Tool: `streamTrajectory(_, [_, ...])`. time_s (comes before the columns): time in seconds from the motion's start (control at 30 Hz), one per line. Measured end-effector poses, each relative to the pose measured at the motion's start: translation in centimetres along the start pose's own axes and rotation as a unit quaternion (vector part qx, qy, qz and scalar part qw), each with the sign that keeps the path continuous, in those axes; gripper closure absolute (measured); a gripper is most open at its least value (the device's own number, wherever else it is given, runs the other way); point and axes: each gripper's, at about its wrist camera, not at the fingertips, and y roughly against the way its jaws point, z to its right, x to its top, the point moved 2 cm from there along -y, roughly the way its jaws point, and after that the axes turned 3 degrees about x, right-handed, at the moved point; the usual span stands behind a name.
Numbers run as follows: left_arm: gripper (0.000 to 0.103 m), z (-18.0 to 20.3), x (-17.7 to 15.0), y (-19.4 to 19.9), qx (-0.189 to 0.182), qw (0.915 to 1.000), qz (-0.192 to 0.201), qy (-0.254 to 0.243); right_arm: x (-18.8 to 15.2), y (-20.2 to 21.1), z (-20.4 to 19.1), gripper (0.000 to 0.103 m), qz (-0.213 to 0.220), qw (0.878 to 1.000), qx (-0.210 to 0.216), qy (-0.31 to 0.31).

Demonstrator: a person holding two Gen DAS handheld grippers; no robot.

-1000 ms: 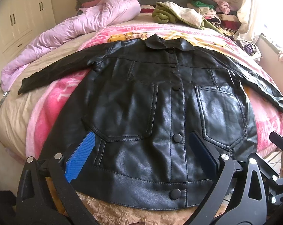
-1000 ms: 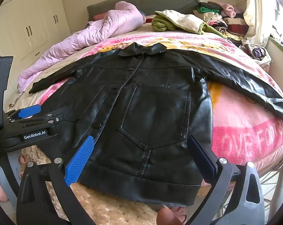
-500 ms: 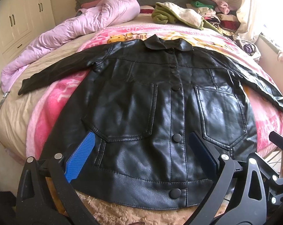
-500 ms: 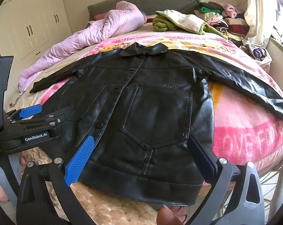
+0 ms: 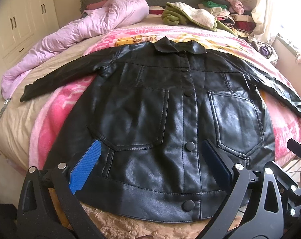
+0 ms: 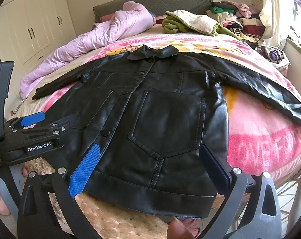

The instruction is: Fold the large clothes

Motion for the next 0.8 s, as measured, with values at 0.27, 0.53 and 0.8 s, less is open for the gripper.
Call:
streamTrajectory(0.27, [0.009, -0.3, 0.6, -0.5, -0.012, 0.9999, -0.003, -0.005, 0.1, 0.0, -0.2, 0.004, 0.0, 1.0, 0.004, -0.001])
streamTrajectory(0.53, [0.009, -1.8, 3.1, -1.2, -0.024, 0.9997, -0.002, 0.011, 1.8, -0.6, -0.6, 0.004, 0.001, 1.0, 0.026, -0.015])
streamTrajectory(0.8, [0.009, -3.4, 7.3, -2.2, -0.028, 0.9992, 0.008, 0.027, 5.2, -1.3, -0.4, 0.004, 0.01, 0.999, 0.026, -0.026])
